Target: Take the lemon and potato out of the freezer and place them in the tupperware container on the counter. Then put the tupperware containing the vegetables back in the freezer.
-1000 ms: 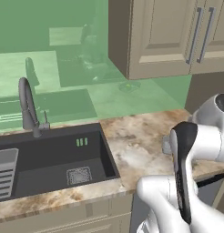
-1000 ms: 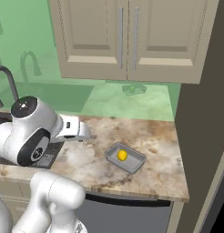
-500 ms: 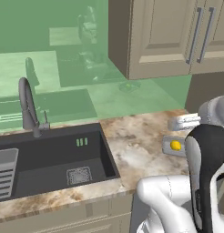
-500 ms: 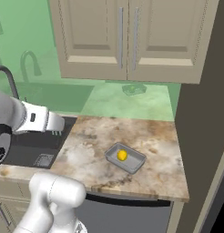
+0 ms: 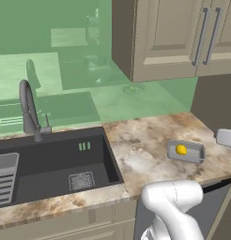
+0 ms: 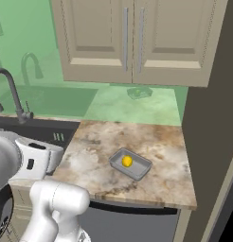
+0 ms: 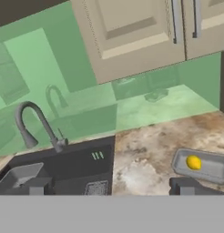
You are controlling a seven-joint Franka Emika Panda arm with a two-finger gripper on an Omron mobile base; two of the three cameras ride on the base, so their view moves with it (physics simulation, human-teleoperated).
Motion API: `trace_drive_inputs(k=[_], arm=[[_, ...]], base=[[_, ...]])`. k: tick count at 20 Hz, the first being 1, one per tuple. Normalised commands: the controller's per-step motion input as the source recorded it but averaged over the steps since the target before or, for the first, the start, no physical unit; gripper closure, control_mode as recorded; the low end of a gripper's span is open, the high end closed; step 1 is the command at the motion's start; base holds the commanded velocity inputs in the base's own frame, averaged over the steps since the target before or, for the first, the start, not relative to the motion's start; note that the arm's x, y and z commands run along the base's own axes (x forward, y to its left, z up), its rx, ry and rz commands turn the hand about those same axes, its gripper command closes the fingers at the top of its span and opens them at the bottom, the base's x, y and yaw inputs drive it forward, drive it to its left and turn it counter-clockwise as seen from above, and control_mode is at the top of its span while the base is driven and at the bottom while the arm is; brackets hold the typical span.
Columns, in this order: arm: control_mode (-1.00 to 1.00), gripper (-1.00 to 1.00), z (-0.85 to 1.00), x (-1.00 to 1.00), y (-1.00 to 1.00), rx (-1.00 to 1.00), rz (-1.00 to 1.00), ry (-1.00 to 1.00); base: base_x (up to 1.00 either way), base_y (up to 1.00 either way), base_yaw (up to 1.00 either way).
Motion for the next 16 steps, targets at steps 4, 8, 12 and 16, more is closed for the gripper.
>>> trace_drive_inputs(k=[4,8,12,16], arm=[[-1.0,-1.0,0.18,-0.03,0.13,0.0,0.0,-0.03],[-1.0,-1.0,0.03,0.0,0.16,0.0,0.0,0.1],[-1.0,-1.0,0.0,0.03,0.13,-0.01,0.0,0.18],[-1.0,-1.0,0.0,0.0,0.02,-0.01,0.0,0.07]], base=[[0.0,0.0,0.0],[0.0,0.0,0.0],[0.0,0.0,0.0],[0.0,0.0,0.0]])
